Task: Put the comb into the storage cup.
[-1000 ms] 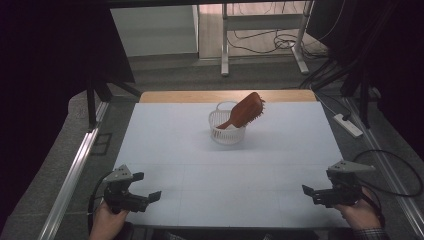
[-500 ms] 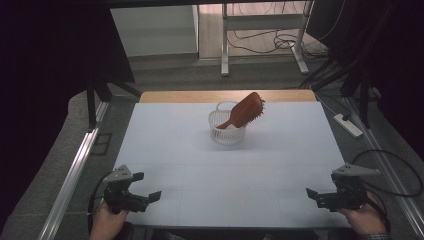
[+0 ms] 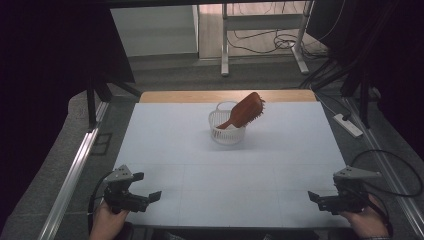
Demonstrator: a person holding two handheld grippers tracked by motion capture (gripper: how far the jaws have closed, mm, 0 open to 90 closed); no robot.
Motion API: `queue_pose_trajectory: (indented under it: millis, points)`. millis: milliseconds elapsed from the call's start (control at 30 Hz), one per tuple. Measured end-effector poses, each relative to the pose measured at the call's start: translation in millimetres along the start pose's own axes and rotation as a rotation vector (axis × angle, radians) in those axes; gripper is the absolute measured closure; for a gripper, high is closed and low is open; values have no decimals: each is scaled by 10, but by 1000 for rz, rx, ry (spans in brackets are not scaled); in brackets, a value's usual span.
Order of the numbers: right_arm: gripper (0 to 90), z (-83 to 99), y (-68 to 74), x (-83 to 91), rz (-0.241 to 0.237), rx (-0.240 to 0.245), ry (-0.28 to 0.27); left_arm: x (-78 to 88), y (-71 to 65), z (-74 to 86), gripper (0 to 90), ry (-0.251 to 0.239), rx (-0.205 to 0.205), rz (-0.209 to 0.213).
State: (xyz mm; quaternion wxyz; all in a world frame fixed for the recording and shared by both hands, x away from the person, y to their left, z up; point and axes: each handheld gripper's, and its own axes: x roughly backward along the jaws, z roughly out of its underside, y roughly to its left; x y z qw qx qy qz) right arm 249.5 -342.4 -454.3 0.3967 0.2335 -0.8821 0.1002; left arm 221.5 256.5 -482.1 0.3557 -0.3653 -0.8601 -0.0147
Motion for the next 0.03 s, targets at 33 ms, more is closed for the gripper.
queue_pose_trajectory:
  millis: [33]
  points:
    - [0, 0, 0, 0, 0, 0, 0, -2, 1, -3, 5, -1, 1, 1]
